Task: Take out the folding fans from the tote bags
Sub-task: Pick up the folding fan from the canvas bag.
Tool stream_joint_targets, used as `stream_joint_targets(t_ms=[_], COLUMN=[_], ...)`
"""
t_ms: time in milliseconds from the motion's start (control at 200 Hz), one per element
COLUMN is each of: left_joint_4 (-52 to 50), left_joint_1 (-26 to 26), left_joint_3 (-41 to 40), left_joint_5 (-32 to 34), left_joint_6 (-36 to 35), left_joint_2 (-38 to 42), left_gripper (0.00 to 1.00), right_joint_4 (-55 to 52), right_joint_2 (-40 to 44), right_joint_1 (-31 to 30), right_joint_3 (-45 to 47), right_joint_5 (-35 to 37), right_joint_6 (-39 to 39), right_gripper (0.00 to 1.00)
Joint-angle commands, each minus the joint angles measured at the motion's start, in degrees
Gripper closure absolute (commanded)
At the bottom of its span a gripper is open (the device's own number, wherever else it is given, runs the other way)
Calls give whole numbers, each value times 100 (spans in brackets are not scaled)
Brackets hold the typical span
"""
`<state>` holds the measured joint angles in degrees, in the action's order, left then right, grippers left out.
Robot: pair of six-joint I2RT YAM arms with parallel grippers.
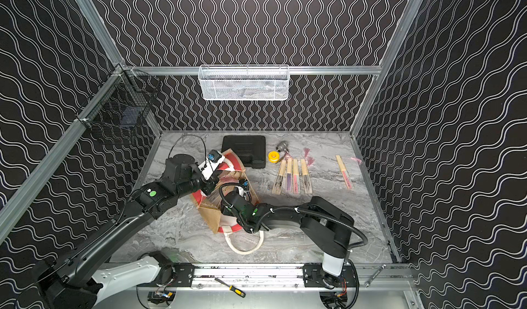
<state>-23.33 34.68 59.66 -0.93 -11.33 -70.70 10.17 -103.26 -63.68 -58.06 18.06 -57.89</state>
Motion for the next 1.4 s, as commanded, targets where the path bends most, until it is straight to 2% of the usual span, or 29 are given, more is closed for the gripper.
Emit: stream_joint_targets(t_ms=[0, 275, 450, 716, 971, 1396], left_joint_4=[83, 84, 86, 84, 86, 83], left_joint_1=[7, 12, 8, 13, 11, 11], left_joint_3=[54, 54, 47, 48, 54, 39], left_joint_5=[-82, -100, -118, -137, -152, -141], left_joint_6=[-35, -20, -27, -18, -18, -22], left_joint_2=[-4, -5, 0, -28, -41, -23], left_gripper=[100, 100, 100, 100, 100, 100], right_joint_4=[-5, 173, 627, 1188, 1505, 1595], right_joint_2=[-155, -459, -700, -951, -1084, -585], right_joint_1=[37, 200, 347, 511, 646, 655], right_joint_3=[-161, -303, -234, -169, -74, 329], right_joint_5=[177, 30, -423, -1155, -1643, -1741], right_joint_6=[-108, -290, -428, -554, -667, -431], right_gripper=[39, 38, 40, 48, 63, 87])
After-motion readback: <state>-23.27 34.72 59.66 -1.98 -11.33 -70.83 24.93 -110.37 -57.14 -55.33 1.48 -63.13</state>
